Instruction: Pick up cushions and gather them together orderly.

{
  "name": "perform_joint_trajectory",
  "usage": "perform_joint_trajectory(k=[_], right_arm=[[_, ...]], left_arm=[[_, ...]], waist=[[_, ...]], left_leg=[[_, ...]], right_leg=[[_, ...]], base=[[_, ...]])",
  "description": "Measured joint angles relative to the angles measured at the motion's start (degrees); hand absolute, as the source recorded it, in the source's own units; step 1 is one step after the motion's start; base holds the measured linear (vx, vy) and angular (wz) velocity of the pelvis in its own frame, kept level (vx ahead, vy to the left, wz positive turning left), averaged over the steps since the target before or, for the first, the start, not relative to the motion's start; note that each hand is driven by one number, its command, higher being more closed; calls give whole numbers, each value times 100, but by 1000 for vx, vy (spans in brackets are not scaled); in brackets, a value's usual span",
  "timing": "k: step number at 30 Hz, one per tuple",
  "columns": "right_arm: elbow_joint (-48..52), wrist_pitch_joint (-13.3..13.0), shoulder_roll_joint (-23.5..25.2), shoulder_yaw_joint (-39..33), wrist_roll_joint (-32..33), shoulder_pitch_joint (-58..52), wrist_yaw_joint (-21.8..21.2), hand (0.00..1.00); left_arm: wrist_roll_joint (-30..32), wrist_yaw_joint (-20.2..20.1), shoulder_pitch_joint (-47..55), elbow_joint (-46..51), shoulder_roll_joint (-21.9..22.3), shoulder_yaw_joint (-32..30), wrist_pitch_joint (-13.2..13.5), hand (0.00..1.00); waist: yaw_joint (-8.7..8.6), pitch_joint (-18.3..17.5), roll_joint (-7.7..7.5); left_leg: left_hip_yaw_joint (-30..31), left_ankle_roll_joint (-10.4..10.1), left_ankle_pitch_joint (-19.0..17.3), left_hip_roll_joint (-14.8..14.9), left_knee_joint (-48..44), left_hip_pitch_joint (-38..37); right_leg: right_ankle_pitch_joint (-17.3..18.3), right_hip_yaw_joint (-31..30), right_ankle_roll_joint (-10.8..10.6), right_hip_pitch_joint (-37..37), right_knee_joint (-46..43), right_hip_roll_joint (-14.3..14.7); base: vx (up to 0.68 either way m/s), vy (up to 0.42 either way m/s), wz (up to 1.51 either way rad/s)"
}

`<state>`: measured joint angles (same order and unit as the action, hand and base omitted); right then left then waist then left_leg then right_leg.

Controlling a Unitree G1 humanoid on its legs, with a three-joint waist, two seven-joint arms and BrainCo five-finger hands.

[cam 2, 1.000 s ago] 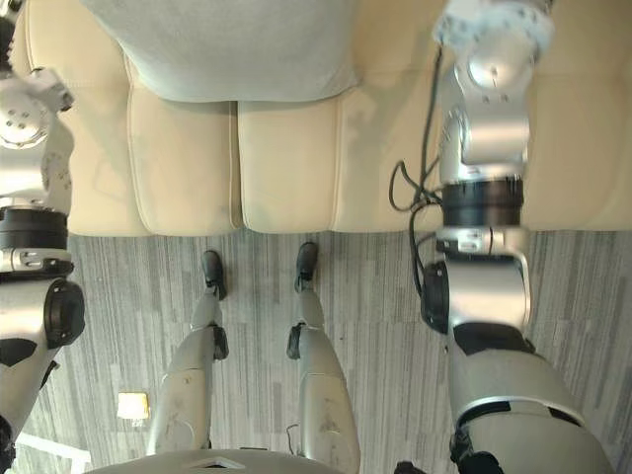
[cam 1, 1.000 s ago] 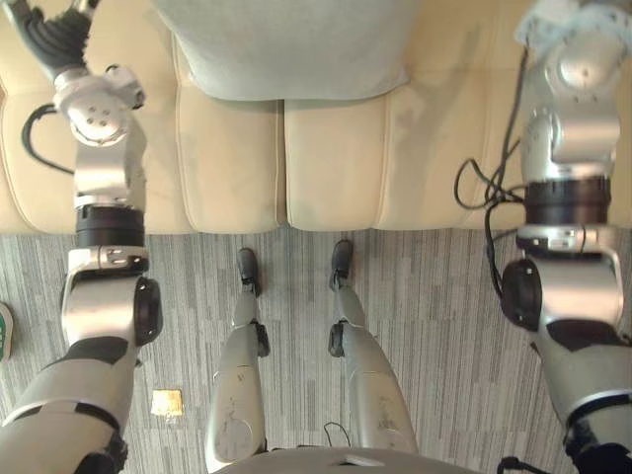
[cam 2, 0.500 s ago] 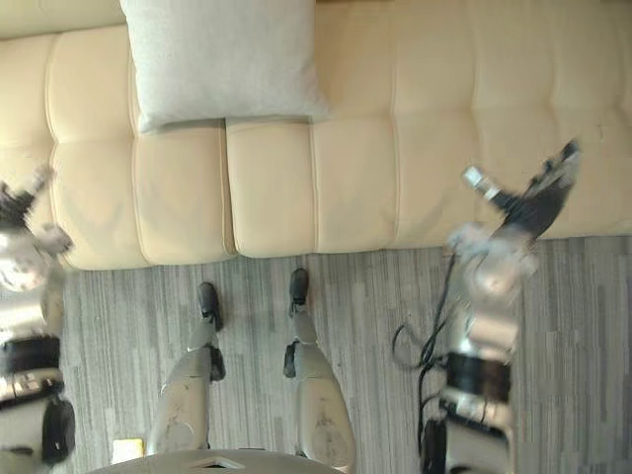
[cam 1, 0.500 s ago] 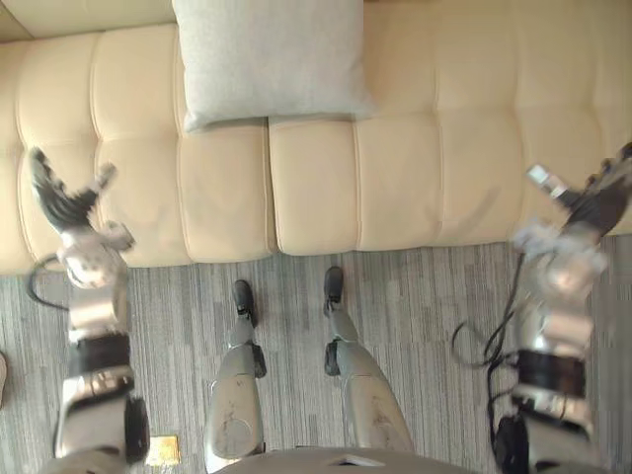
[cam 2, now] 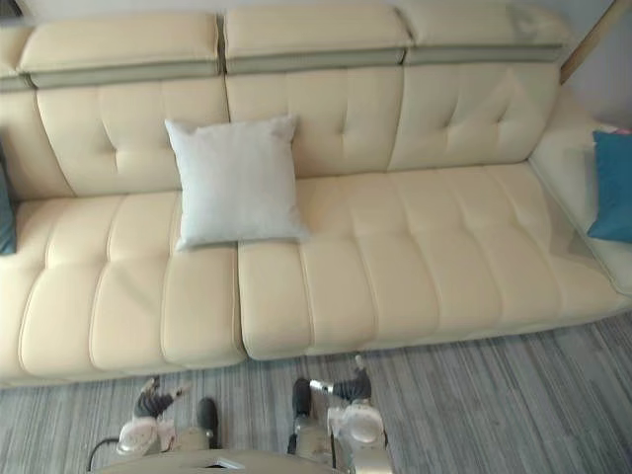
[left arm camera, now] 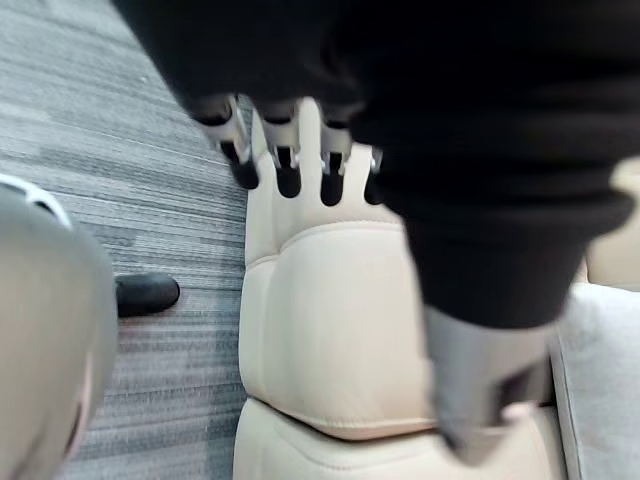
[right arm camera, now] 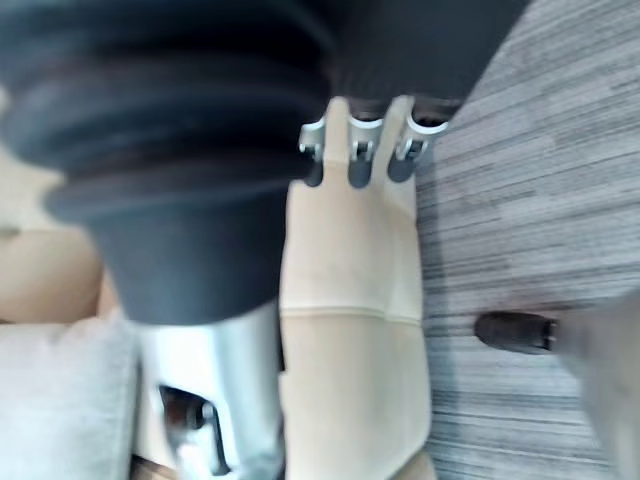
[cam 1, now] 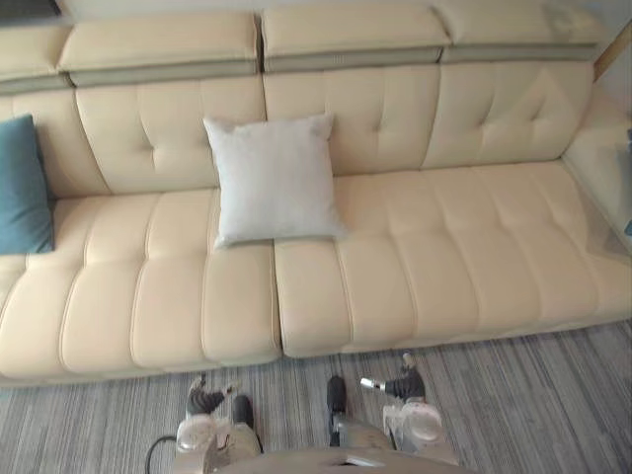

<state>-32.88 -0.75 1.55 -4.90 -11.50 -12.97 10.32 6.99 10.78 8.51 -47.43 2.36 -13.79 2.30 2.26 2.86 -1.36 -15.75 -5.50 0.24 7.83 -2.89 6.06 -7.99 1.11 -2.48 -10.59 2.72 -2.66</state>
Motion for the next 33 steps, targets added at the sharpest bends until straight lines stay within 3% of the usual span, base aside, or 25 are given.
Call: perform_joint_trajectory(k=[4, 11, 12, 13, 14, 15, 16, 17, 19, 20, 21, 23, 25, 26, 27, 31, 32, 33], right_arm=[[-622, 52, -36, -280, -140, 41, -38, 0], [-1148, 107, -89, -478, -131, 236, -137, 0], [-1149, 108, -86, -452, -131, 304, -147, 0], [-1140, 102, -81, -437, -125, 316, -146, 0], [-1148, 102, -74, -396, -123, 321, -146, 0], [-1167, 108, -155, -384, -123, 381, -146, 0], [-1234, 98, -149, -418, -27, 620, -149, 0], [-1389, 99, -148, -415, -18, 635, -143, 0], [-1605, 113, -137, -413, -20, 646, -144, 0], [-1598, 101, -115, -414, -24, 742, -142, 0], [-1588, 100, -138, -423, -27, 797, -141, 0], [-1526, 109, -261, -294, -46, 997, -104, 0], [-1520, 119, -324, -196, -37, 1089, -93, 0], [-1496, 119, -317, -192, -35, 1148, -90, 0], [-1366, 121, -311, -183, -29, 1118, -40, 0], [-1086, 125, -267, -69, -29, 803, 32, 0], [-1074, 129, -259, -74, -26, 790, 42, 0], [-1078, 134, -228, -89, -20, 788, 53, 0]], left_arm=[[9, 3, -29, -394, -6, -254, -13, 0], [-159, 19, -110, -570, -71, -497, -14, 0], [-247, 34, -166, -564, -107, -533, -20, 0], [-278, 55, -185, -547, -150, -567, -44, 0], [-310, 70, -220, -539, -160, -664, -85, 0], [-332, 91, -221, -524, -142, -701, -108, 0], [-360, 151, -231, -496, -158, -756, -109, 0], [-391, 161, -208, -483, -269, -753, -122, 0], [-465, 161, -129, -438, -358, -768, -122, 0], [-464, 157, -140, -433, -409, -792, -119, 0], [-463, 161, -190, -446, -400, -841, -131, 0], [-472, 177, -233, -438, -197, -836, -125, 0], [-526, 219, -266, -438, -162, -739, -117, 0], [-568, 260, -289, -454, -172, -662, -117, 0], [-567, 273, -315, -469, -156, -608, -114, 0], [-567, 276, -268, -435, -98, -574, -113, 0], [-568, 271, -274, -422, -120, -578, -114, 0], [-570, 273, -297, -362, -150, -590, -111, 0]], waist=[[0, -179, 27], [26, -168, -143], [40, -42, -124], [33, 27, -227], [50, 36, -247], [129, 38, -62], [69, 105, -27], [86, 143, -107], [136, 85, -288], [208, 68, -410], [233, 79, -376], [368, 158, -48], [382, 188, 34], [383, 216, 84], [355, 332, 195], [303, 380, 217], [247, 401, 110], [266, 419, 72]], left_leg=[[-51, 6, -79, -47, 15, -294], [-140, 3, -121, -125, 71, -513], [-186, -2, -224, -87, -201, -475], [-234, 88, -307, -53, -501, -319], [-291, 182, -344, -39, -641, -218], [-340, 224, -341, 154, -603, -127], [-311, 198, -317, 325, -720, 42], [-146, 179, -286, 330, -812, 55], [-52, 156, -257, 292, -925, 174], [-71, 75, -167, 278, -1096, 374], [-80, 89, -109, 325, -1060, 415], [-177, 98, 332, 453, -605, 521], [-282, 66, 517, 485, -463, 665], [-308, 36, 623, 508, -384, 741], [-300, 37, 696, 579, -339, 679], [-359, 1, 655, 557, -243, 473], [-391, -45, 539, 505, -263, 477], [-325, 73, 448, 451, -630, 527]], right_leg=[[24, -66, -31, 278, 67, -18], [68, -283, -83, 242, -127, -7], [119, -312, -162, 145, -427, 11], [84, -346, -202, 25, -597, 17], [-78, -396, -454, 0, -465, 10], [29, -357, -494, -90, -637, 24], [1056, 192, 31, -676, -2750, -20], [1641, 530, -148, -613, -4156, -333], [1770, 634, -244, -304, -4531, -668], [1942, 711, -446, -231, -4297, -776], [1954, 817, -430, -224, -4150, -695], [1982, 868, -353, 56, -2992, -382], [1996, 912, -330, 53, -2487, -291], [1968, 919, -108, 75, -2143, -232], [1877, 975, -64, 185, -2021, -159], [1890, 951, -10, 232, -2103, -199], [1859, 903, 44, 171, -2097, -312], [1827, 855, 91, 103, -2120, -417]], base=[[26, 39, -11], [5, 24, -16], [-42, 25, -24], [-62, 35, -29], [-103, 41, -33], [-115, 39, -31], [-120, -2, 4], [-79, -91, 29], [-58, -209, 30], [-110, -224, 2], [-164, -214, -25], [-173, -115, -37], [-222, -106, -29], [-323, -82, -15], [-284, -49, -5], [-215, 18, -2], [-175, 111, -30], [-112, 126, -43]])
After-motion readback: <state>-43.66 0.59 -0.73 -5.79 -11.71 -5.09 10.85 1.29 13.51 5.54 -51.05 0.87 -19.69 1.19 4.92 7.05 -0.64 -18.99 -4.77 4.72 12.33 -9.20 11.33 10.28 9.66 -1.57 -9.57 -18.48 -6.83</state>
